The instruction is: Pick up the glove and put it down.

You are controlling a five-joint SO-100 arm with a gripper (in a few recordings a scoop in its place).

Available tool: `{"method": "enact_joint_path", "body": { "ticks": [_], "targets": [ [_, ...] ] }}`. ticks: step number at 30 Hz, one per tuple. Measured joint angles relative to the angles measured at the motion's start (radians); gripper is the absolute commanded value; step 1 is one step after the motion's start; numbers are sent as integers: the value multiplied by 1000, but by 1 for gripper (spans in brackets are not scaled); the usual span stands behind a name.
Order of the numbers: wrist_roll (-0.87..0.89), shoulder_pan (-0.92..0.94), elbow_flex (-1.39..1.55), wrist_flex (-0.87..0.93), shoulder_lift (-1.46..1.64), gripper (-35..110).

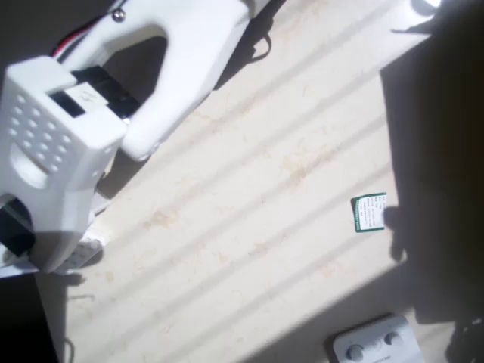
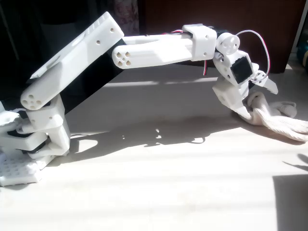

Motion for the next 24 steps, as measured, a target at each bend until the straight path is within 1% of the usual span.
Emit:
{"method": "enact_joint_path", "body": {
  "ticks": [3, 5, 10, 11, 13, 24],
  "targets": [
    [0, 5, -21, -9, -11, 30],
    [0, 6, -23, -9, -12, 24],
    [0, 6, -23, -9, -12, -1],
    [6, 6, -25, -11, -12, -2],
    [3, 8, -31, -15, -12, 1],
    [2, 8, -35, -17, -12, -1]
  ]
}}
